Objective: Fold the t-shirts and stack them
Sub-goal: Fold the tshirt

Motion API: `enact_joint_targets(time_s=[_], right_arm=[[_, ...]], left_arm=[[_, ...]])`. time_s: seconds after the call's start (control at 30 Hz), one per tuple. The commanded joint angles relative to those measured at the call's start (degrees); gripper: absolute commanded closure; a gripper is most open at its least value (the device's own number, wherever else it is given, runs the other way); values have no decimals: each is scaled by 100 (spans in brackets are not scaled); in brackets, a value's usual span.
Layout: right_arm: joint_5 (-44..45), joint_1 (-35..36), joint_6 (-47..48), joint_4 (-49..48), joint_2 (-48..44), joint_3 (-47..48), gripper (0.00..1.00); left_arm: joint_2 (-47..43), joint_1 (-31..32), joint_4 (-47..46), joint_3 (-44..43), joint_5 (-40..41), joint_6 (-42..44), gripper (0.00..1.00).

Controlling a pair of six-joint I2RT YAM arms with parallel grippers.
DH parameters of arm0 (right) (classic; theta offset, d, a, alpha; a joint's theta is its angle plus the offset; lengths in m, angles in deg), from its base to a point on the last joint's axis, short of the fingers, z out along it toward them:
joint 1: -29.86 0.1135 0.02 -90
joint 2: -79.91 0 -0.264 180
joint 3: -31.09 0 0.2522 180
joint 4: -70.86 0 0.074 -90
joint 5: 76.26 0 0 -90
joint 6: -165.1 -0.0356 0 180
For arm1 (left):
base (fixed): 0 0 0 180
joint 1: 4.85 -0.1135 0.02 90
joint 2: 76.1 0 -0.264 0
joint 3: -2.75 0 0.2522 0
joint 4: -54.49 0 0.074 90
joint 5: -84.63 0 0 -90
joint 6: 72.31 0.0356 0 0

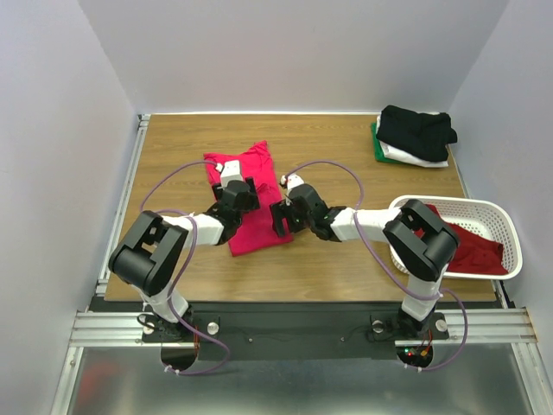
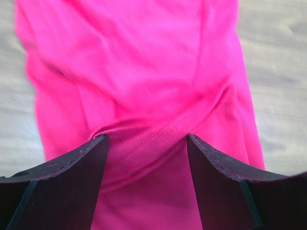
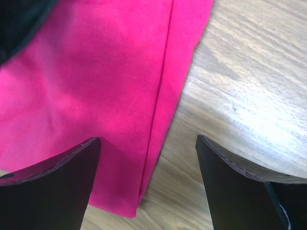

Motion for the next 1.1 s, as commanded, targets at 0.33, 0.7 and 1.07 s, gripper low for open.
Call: enact_joint_targets(time_s=[0.33, 0.7, 1.07], right_arm=[[-1, 56, 45, -15, 465, 160, 13], [52, 56, 45, 38, 509, 213, 13], [61, 47, 37, 56, 483, 196, 13]], left_arm=[[-7, -206, 105, -799, 946, 545, 22], [-1070, 30, -9, 96, 51, -131, 23], [-157, 127, -475, 204, -908, -378, 23]])
